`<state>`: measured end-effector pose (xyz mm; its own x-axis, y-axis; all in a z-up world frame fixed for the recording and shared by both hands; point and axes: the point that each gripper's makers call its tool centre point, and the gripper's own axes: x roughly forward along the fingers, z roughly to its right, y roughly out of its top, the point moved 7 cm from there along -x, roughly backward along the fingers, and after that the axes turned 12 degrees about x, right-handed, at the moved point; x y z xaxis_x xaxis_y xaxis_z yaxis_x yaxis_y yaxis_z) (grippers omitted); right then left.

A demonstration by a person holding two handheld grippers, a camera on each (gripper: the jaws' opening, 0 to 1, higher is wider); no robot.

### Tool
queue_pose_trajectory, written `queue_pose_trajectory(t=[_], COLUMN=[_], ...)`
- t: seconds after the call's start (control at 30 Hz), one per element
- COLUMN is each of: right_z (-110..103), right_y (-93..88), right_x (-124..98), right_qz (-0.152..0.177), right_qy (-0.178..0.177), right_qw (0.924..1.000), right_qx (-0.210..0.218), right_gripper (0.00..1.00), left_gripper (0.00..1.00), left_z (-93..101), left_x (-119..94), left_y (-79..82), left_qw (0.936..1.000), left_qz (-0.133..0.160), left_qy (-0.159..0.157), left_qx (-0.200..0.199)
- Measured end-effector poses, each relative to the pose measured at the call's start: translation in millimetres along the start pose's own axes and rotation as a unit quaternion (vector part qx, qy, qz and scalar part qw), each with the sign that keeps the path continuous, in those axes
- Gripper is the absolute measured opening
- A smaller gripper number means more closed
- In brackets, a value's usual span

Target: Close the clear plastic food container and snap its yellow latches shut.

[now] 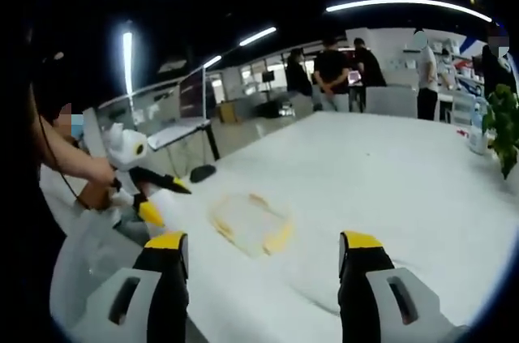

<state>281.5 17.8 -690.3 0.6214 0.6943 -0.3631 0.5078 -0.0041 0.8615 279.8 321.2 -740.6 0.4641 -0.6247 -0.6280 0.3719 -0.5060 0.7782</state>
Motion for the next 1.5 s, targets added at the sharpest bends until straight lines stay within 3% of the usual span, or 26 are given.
queue_pose_trajectory(t=[0.63, 1.5], right_z=[-8.0, -0.3], right_y=[3.2, 6.4], right_x=[26.4, 52.0], right_qz=[-0.033, -0.075], right_qy=[0.023, 0.038], right_qw=[0.9985, 0.9938], right_qx=[-0.036, -0.074], right_gripper=[0.74, 0.72], left_gripper=[0.77, 0.77], left_z=[-20.4, -41.7], left_x=[5.6, 14.4], left_y=[-3.9, -6.5], left_qw=[0.9991, 0.9954], left_qz=[-0.023, -0.047], left_qy=[-0.02, -0.05], left_qx=[0.03, 0.066])
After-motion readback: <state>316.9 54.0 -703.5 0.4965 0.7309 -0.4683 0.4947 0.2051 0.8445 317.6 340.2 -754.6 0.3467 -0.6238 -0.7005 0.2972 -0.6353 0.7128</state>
